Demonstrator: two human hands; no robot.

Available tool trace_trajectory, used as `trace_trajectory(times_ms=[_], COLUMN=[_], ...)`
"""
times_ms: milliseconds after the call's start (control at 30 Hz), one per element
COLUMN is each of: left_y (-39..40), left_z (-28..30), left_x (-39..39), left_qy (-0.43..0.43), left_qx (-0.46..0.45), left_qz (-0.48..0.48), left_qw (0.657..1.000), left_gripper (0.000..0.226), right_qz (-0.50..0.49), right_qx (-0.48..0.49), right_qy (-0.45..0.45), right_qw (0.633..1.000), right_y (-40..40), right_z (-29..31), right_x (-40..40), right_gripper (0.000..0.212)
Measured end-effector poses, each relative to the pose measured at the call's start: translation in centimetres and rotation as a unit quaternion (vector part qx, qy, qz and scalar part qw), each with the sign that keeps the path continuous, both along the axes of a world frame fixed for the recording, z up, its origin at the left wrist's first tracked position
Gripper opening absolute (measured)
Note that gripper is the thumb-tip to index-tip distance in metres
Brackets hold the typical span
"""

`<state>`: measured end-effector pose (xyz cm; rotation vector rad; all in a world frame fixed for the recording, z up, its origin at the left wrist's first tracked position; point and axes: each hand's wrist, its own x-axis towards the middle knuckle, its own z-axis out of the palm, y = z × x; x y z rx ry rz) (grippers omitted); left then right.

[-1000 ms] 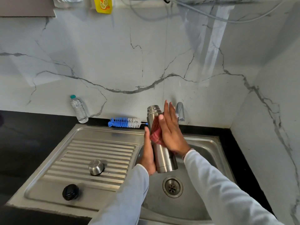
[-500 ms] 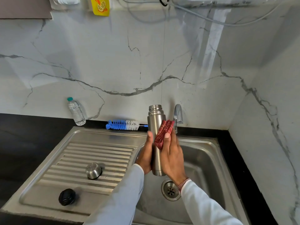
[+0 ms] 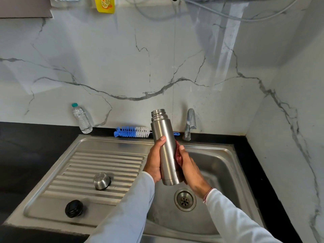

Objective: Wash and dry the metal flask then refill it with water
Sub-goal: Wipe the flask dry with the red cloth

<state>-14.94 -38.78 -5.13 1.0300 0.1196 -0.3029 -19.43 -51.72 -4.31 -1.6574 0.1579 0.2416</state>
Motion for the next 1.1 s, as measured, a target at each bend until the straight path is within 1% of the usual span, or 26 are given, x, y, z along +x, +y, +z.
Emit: trace_trajectory(times_ms=[67,133,200,267,333,400,433,500,567,600,667,767,900,1033,1100], left_y=[-0.1,0.0,0.1,0.2,0.5,1.0,1.2,1.5,1.5,1.4,1.4,1.5,1.7,1.9,2.4], left_z=[0.3,0.6,0.8,1.0,1.3,1.4,1.5,1.6,1.6,1.5,1.5,1.5,1.6,1.8,1.8], left_x=[0.2,0.5,0.6,0.8,1.0,1.3,1.5,1.4,0.9,0.7,0.4,0.3,0.4,0.8,0.9], left_qy=[-0.007,-0.016,-0.022,-0.039,-0.068,-0.100,-0.118,-0.156,-0.183,-0.194,-0.206,-0.220,-0.225,-0.215,-0.210], left_qx=[0.015,0.026,0.036,0.039,0.036,0.040,0.050,0.091,0.120,0.132,0.155,0.181,0.210,0.225,0.229], left_qz=[0.021,0.030,0.036,0.040,0.044,0.048,0.047,0.050,0.058,0.062,0.066,0.071,0.080,0.084,0.090], left_qw=[1.000,0.999,0.998,0.998,0.996,0.993,0.991,0.982,0.974,0.970,0.964,0.956,0.948,0.946,0.946], left_gripper=[0.088,0.102,0.098,0.092,0.096,0.098,0.095,0.079,0.058,0.054,0.053,0.054,0.059,0.061,0.067], right_qz=[0.011,0.014,0.012,0.016,0.045,0.067,0.067,0.046,-0.001,-0.022,-0.055,-0.070,-0.074,-0.074,-0.093], right_qx=[0.118,0.240,0.317,0.374,0.419,0.417,0.413,0.412,0.401,0.393,0.381,0.365,0.337,0.273,0.253], right_qy=[0.062,0.118,0.155,0.200,0.241,0.258,0.267,0.296,0.315,0.319,0.323,0.310,0.275,0.228,0.217], right_qw=[0.991,0.963,0.936,0.905,0.874,0.869,0.868,0.861,0.860,0.862,0.864,0.875,0.897,0.931,0.938], right_y=[-0.2,-0.5,-1.1,-1.7,-2.1,-2.4,-2.4,-2.3,-2.0,-1.9,-1.9,-1.9,-1.8,-2.4,-2.8], right_z=[0.5,0.8,1.0,0.7,0.4,0.2,0.2,0.0,-0.3,-0.5,-0.8,-1.1,-1.7,-2.8,-3.1], right_x=[-0.4,-0.6,-0.9,-1.1,-1.2,-1.2,-1.1,-0.6,-0.1,0.1,0.5,0.9,0.8,0.1,-0.1], right_gripper=[0.057,0.051,0.053,0.061,0.068,0.072,0.073,0.072,0.070,0.069,0.068,0.064,0.060,0.057,0.053])
